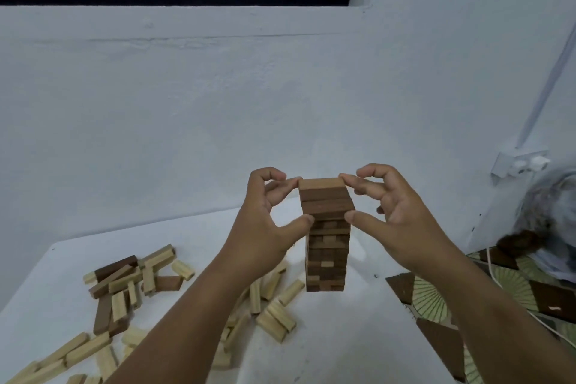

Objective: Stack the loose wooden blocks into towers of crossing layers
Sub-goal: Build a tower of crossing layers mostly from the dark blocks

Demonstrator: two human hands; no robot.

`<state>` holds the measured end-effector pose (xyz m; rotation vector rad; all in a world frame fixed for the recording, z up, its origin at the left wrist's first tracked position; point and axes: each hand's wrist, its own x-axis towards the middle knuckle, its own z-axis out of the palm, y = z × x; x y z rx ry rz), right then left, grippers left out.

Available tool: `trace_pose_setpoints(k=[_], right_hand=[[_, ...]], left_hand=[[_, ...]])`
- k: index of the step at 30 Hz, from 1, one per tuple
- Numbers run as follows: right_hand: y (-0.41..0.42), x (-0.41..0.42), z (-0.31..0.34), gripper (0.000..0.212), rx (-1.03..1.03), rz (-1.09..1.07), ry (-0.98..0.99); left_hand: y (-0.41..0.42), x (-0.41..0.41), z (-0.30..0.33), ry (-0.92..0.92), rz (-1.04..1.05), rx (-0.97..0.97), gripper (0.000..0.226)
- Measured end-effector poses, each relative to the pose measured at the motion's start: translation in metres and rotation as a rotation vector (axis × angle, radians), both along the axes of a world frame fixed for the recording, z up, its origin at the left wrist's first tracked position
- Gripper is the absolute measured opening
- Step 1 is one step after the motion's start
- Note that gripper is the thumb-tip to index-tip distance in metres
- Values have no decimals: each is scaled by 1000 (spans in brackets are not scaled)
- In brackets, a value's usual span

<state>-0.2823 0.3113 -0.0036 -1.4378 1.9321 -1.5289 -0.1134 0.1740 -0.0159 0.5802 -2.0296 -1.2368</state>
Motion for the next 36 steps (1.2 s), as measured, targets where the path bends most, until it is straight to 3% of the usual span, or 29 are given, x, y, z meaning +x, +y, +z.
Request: trace_pose_setpoints(k=[9, 36], right_hand=[[-29, -33, -3, 51, 30, -24, -41], [-32, -40, -18, 58, 67, -37, -114]], left_hand=[[-23, -35, -3, -36, 41, 10, 52], [-22, -39, -15, -87, 10, 82, 59]])
